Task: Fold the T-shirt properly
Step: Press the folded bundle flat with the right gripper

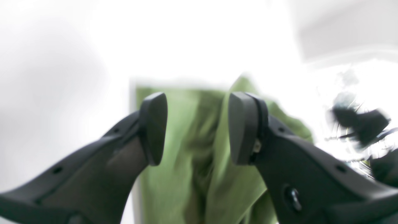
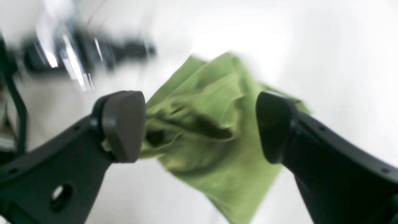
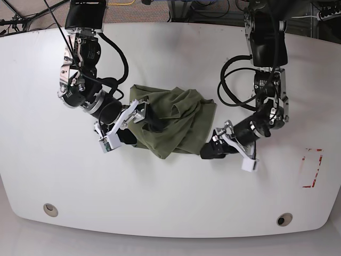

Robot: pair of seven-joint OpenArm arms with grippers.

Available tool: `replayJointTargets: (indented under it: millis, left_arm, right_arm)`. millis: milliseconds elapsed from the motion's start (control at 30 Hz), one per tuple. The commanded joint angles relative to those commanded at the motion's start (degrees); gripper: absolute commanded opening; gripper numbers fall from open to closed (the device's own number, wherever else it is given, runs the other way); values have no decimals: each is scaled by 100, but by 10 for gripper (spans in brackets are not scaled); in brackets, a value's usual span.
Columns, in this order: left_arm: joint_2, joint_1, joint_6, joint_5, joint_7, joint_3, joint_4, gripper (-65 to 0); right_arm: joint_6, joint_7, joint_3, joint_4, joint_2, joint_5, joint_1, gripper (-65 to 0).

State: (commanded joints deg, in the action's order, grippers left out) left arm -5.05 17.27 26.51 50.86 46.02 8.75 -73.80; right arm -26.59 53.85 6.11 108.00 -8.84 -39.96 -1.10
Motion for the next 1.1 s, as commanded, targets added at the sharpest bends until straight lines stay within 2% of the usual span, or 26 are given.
replayJointTargets:
  millis: [300,667,800,933,1100]
  left_arm:
    - [-818,-185,0,440,0,343,-132,-356]
    - [-1556,-932,0,897,9,747,-536,-356]
    - [-1705,-1240,0,923,0,774,-782,-356]
    - [-1767,-1459,0,914,-9,888,-949,-356]
    - [-1767,-1679,0,914,9,1187,-1108,-356]
  right_arm:
    - [0,0,-26,-378,0,44,105,-119]
    - [-9,-26,-62,-1336,0,53,-325,-122]
    - [9,-35,-563,-1495,44,44,-607,-162]
    - [18,-44,-1134,-1864,431,44,-1099,-209]
    - [18,-343,-1257,-2734,1064,44,-1697,-227]
